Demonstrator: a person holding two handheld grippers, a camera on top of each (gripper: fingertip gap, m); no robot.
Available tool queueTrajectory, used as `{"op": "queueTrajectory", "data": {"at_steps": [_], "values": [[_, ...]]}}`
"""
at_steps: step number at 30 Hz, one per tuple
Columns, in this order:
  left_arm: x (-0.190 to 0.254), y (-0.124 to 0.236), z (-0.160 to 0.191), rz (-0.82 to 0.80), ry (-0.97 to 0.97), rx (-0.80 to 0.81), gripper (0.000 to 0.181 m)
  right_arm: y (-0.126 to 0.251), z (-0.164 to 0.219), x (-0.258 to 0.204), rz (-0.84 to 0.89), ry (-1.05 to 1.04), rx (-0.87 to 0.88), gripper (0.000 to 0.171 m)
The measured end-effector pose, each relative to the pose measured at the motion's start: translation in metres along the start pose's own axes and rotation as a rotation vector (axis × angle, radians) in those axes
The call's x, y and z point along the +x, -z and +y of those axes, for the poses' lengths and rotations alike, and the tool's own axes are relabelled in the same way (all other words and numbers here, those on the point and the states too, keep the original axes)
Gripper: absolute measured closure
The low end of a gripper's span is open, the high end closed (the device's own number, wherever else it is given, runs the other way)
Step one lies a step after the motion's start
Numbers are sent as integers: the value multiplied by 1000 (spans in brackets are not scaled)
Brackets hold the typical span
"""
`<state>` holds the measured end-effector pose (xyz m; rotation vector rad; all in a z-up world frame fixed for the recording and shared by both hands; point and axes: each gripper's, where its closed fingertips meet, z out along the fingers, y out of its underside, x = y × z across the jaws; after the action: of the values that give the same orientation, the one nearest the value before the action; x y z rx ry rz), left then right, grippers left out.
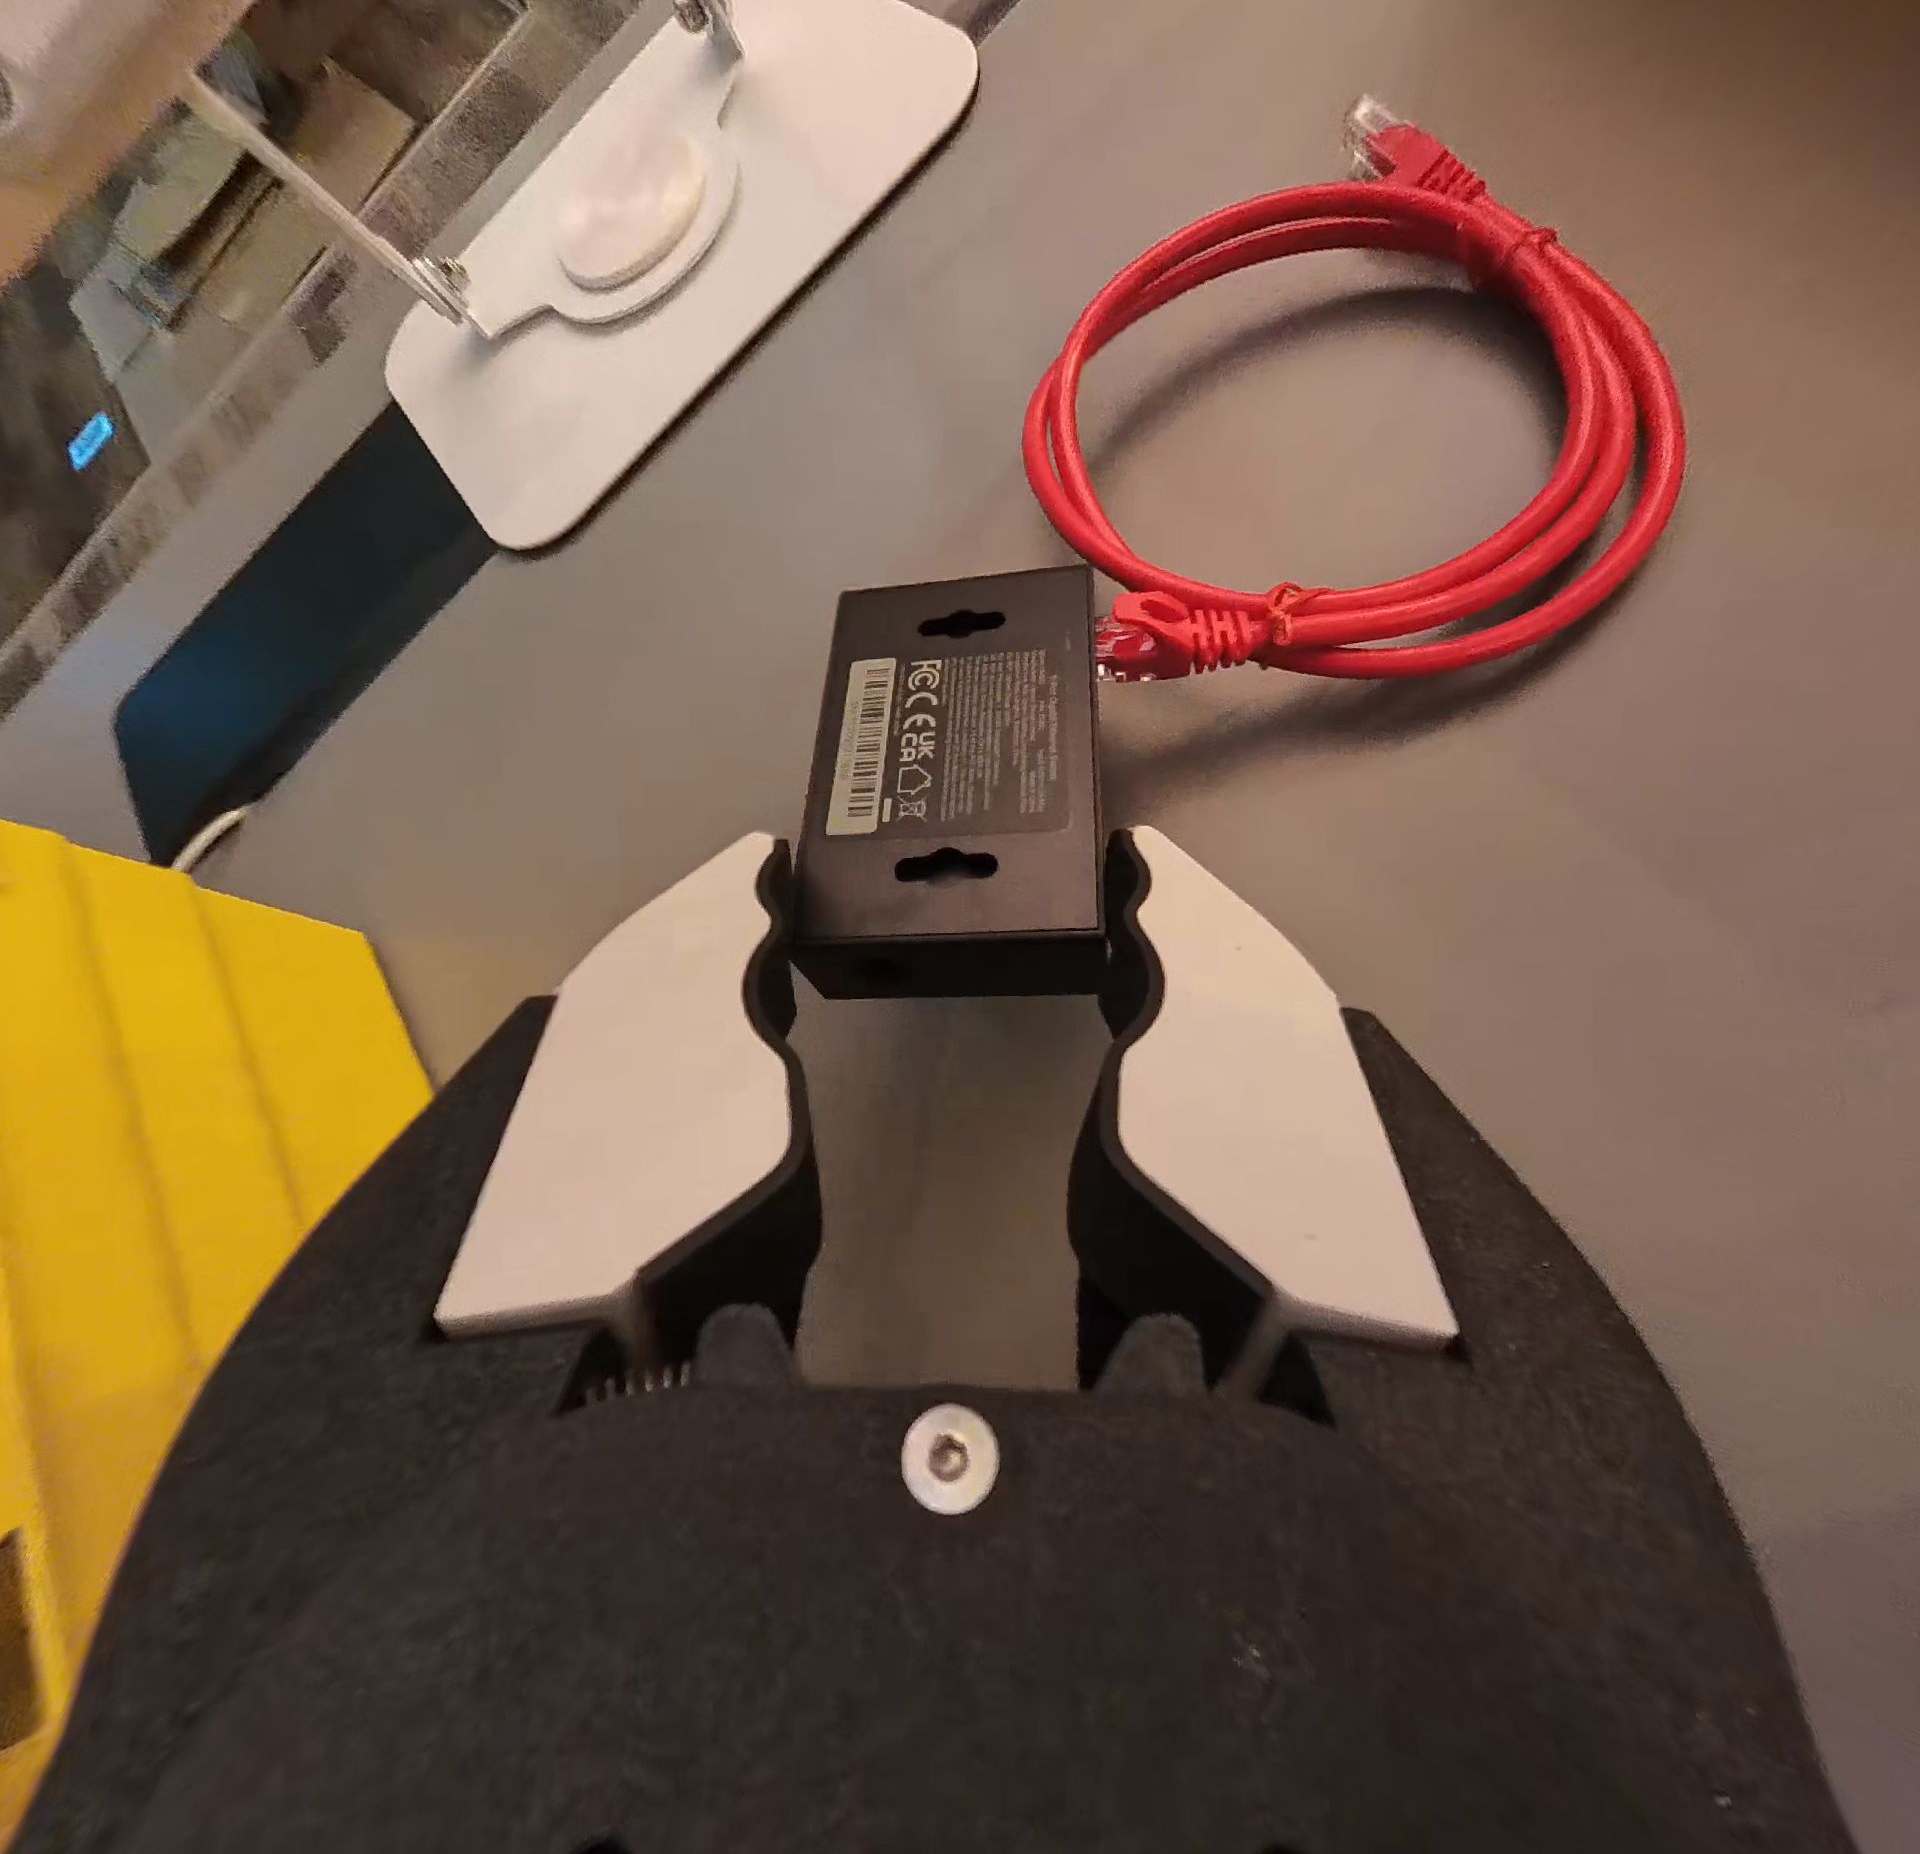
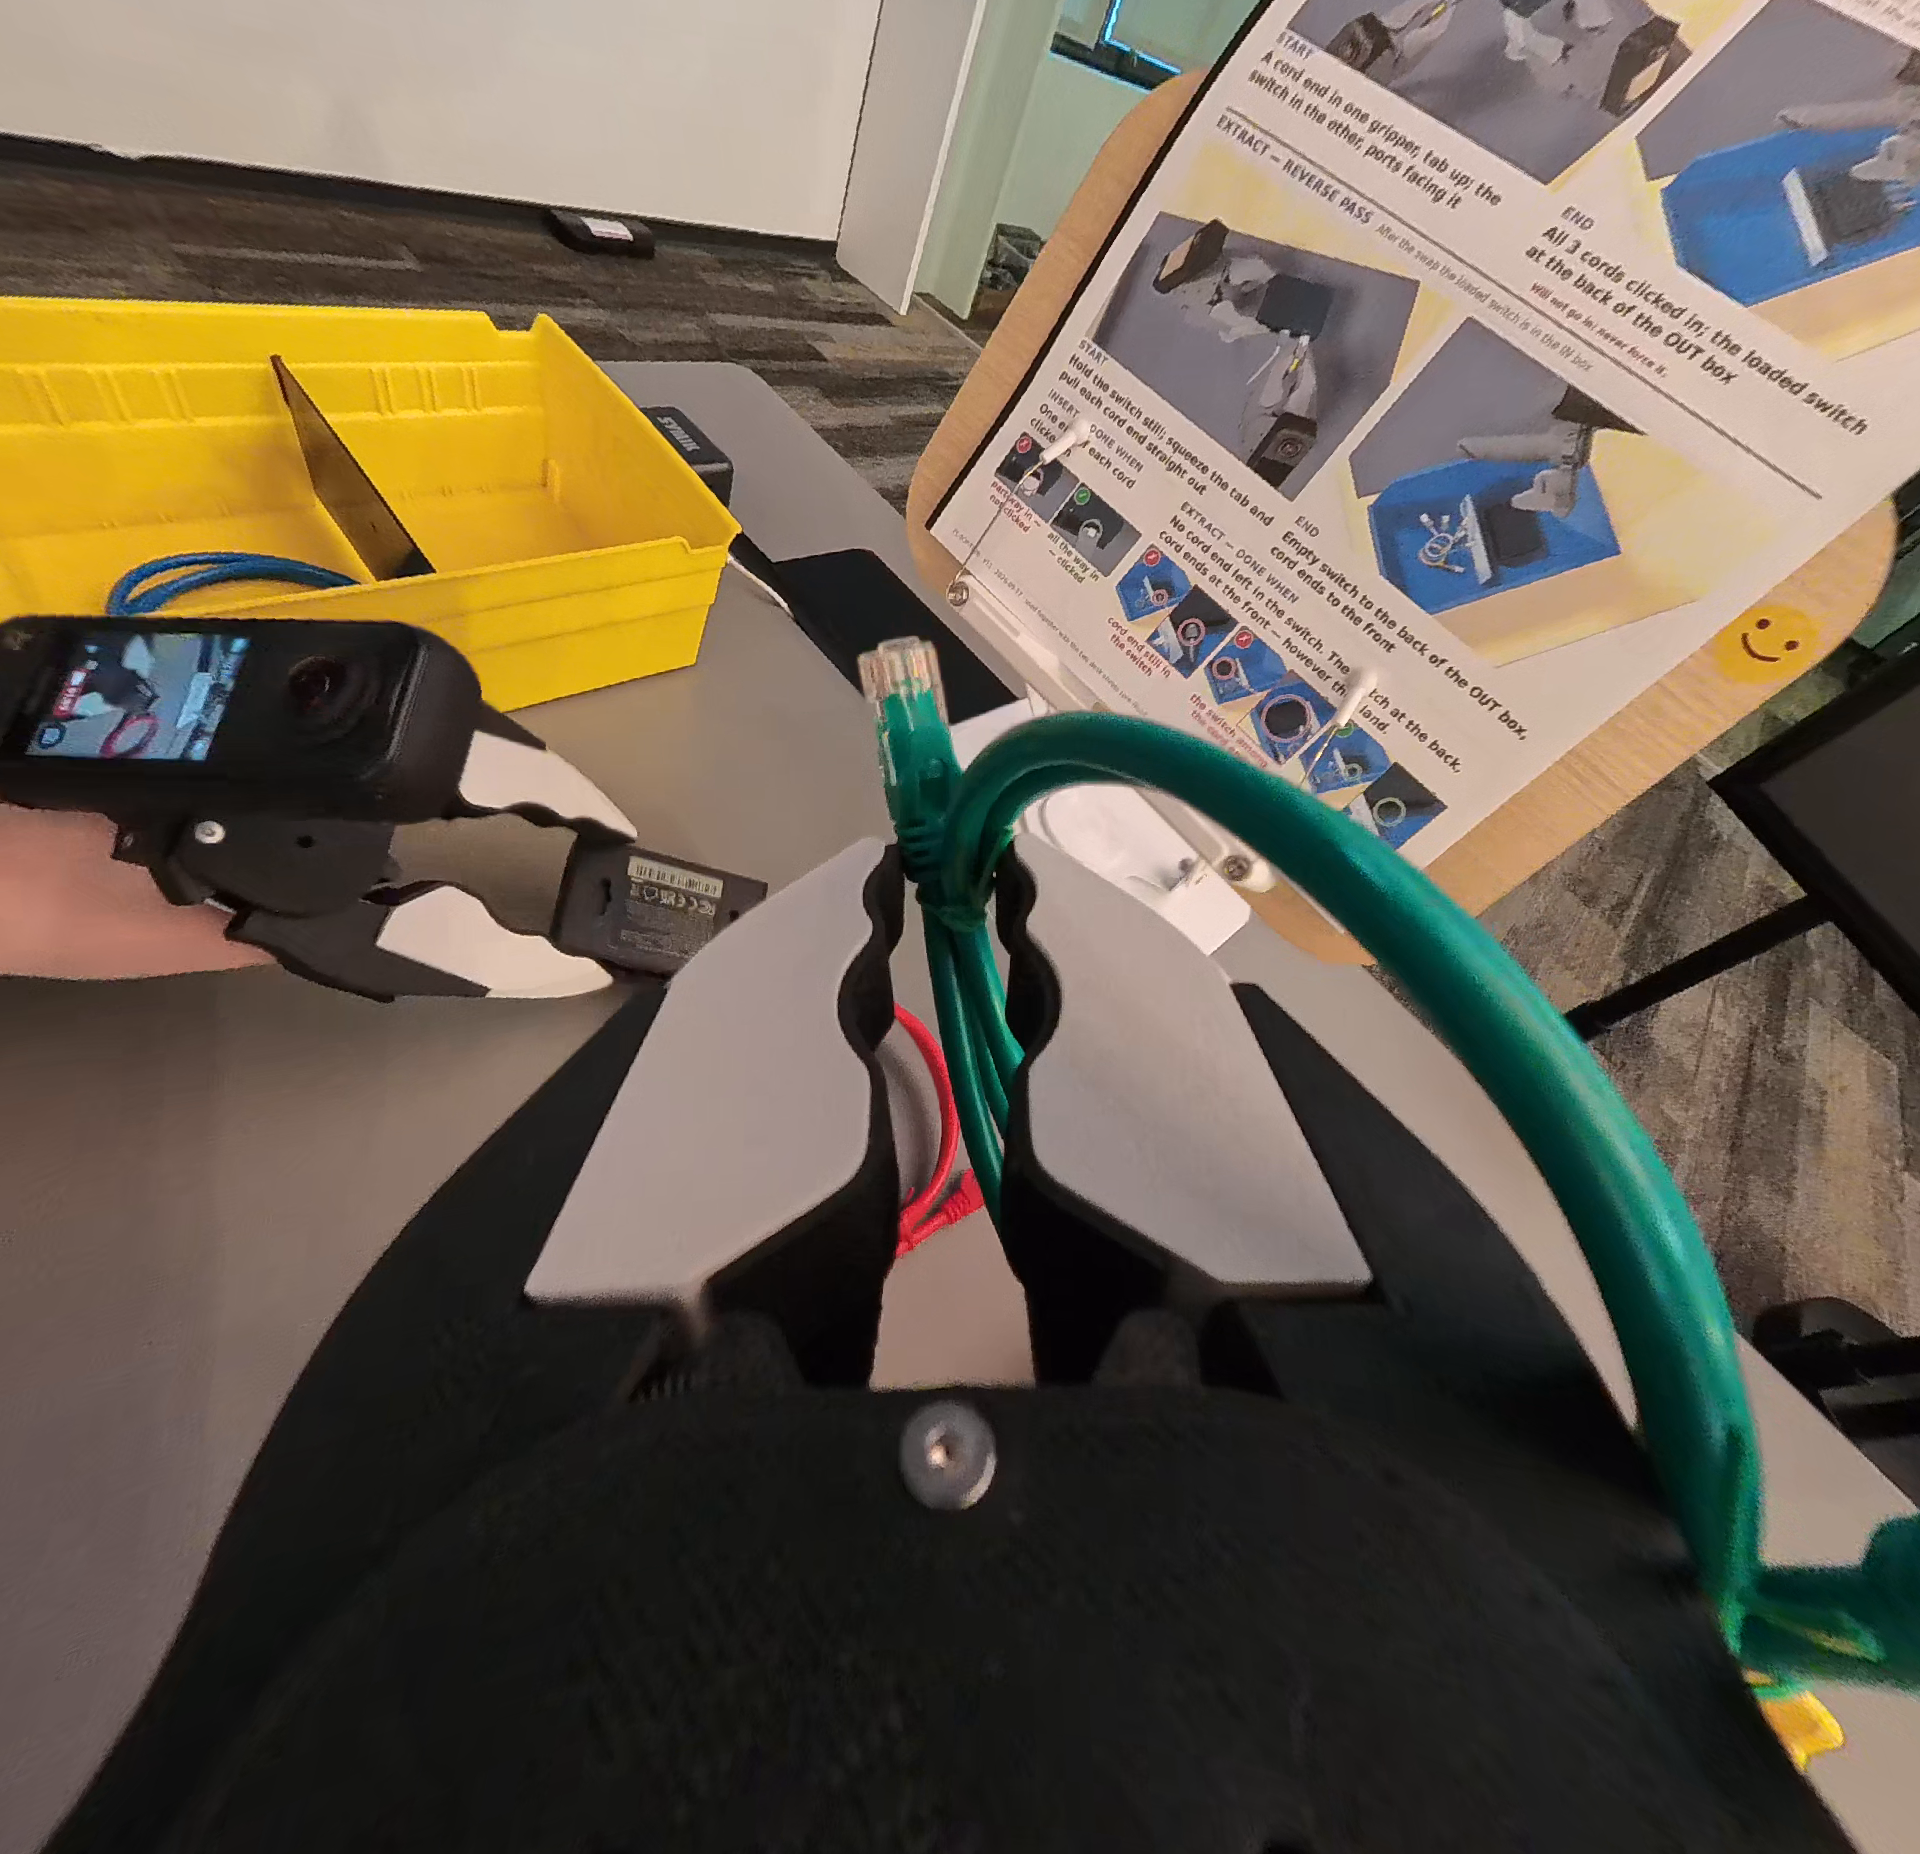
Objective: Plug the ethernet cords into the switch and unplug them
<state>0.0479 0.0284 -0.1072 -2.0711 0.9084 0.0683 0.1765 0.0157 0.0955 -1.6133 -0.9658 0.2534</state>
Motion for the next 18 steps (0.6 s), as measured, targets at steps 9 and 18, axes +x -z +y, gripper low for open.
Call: {"op": "queueTrajectory", "data": {"at_steps": [9,18], "values": [[-21,33,-36,-133,-120,113,124,-9,11,-1,-22,-2,-46,153],[-22,46,-33,-120,-117,123,181,-36,51,-24,-169,-31,-225,153]]}}
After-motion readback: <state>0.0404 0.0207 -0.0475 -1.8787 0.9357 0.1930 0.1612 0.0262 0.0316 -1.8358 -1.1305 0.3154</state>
